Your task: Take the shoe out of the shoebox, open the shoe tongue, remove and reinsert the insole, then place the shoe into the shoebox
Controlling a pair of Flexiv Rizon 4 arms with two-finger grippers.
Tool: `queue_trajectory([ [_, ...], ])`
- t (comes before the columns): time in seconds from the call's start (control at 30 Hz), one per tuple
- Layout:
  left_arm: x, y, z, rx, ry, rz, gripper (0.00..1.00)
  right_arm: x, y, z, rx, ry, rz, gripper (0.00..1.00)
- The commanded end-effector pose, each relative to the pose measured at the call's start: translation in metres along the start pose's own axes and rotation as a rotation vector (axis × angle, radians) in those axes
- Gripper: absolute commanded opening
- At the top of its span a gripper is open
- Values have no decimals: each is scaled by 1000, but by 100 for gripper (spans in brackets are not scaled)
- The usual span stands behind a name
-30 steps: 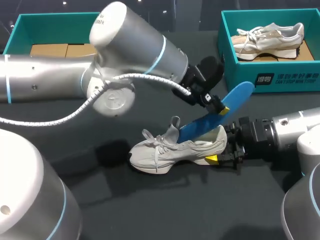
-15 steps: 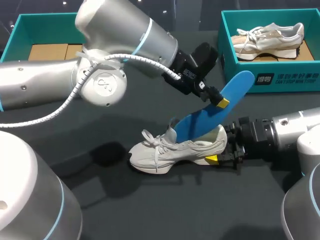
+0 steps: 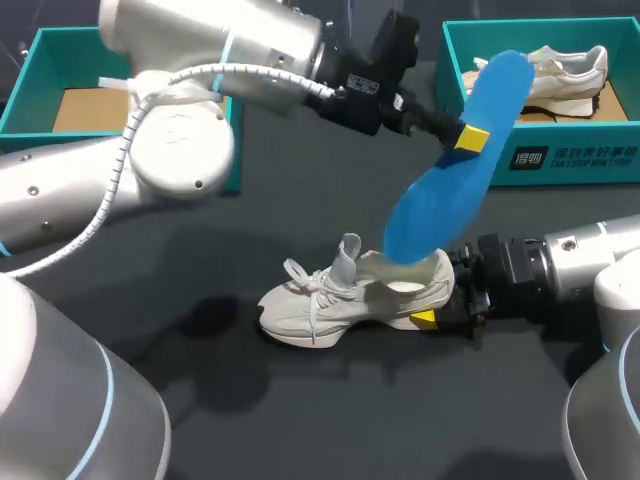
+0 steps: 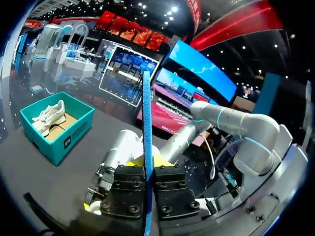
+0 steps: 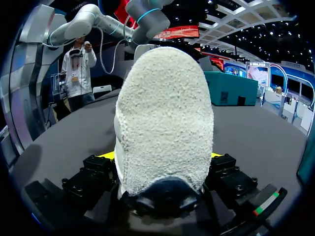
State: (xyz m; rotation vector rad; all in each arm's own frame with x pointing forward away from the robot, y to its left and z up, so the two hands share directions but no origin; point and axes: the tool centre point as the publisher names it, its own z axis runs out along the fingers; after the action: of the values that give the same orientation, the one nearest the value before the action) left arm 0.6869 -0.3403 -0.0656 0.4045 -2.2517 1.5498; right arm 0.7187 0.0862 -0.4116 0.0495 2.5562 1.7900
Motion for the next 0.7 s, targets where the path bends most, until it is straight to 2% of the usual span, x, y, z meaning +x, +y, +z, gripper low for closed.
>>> queue_trajectory([
  [0.03,5,11,-17,162,35,-2,0,0,0,1,3,0,0,0],
  [0.33,5,11,-17,162,35,-2,0,0,0,1,3,0,0,0],
  [0.57,36,-5,-53,289,28,39,0,0,0,1,3,0,0,0],
  [0.7,48,-10,-77,315,-5,34,0,0,0,1,3,0,0,0],
])
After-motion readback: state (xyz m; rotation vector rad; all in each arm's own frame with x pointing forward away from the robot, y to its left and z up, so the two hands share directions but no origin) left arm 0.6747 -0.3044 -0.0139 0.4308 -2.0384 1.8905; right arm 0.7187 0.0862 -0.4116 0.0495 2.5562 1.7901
